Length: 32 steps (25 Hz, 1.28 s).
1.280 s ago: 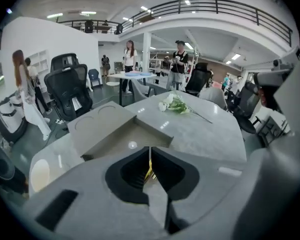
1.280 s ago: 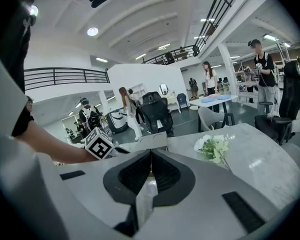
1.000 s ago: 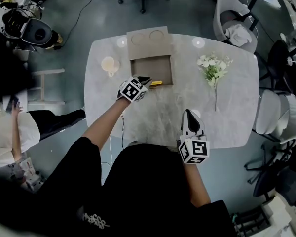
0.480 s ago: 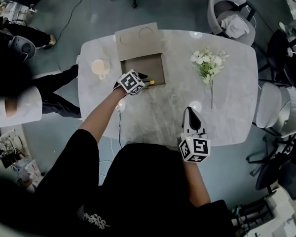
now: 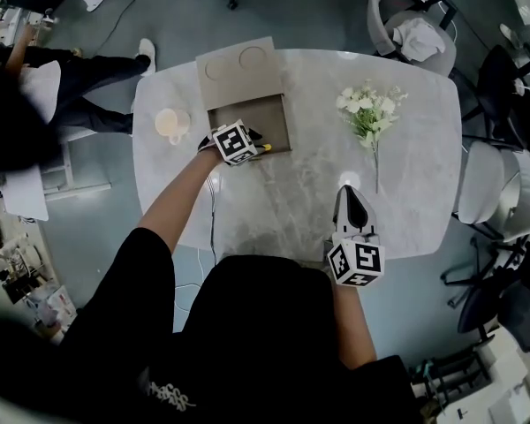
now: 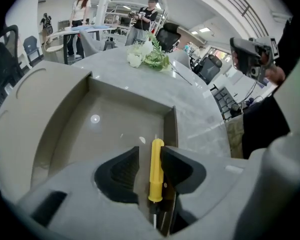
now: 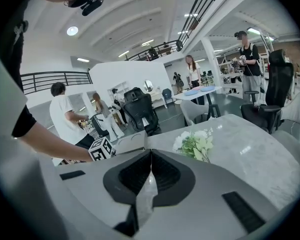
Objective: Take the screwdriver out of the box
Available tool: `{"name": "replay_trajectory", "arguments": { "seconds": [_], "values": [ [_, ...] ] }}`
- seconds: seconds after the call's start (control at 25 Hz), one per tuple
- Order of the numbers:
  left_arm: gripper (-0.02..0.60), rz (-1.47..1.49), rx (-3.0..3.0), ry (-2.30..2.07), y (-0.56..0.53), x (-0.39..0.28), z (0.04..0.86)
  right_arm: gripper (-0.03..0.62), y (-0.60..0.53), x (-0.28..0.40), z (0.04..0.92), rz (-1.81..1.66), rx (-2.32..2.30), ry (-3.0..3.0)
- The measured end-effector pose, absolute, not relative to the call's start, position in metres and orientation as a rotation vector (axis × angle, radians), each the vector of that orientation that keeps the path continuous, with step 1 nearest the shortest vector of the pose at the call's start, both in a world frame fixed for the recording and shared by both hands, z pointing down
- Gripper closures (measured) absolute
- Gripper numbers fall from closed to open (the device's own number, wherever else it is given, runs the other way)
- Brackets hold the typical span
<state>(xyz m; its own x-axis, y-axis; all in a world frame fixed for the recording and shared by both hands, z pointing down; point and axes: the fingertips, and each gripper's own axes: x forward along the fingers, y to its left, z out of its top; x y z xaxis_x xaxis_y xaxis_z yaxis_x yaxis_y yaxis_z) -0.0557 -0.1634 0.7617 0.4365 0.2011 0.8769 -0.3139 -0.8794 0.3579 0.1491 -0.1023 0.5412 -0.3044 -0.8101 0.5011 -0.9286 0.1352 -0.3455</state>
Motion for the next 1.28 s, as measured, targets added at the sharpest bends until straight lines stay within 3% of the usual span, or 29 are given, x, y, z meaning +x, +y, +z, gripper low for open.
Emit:
{"name": "replay_trajectory", "arguments": {
  "seconds": [0.52, 0.8, 1.28],
  "values": [
    [0.476, 1.466, 2.200, -0.004, -0.158, -0.051, 0.759, 0.582, -0.100, 0.126, 0.547, 0.915, 1.677, -2.226],
    [0.531, 1.437, 2.224, -0.016, -0.154, -0.047, 0.754, 0.582, -0.100, 0.133, 0.546, 0.926, 1.703, -2.214],
    [0.546, 1.455, 2.225, -0.080, -0.160, -0.052, 0.753, 0.582, -0.096, 0.142, 0.543, 0.912, 1.726, -2.208]
  ]
}}
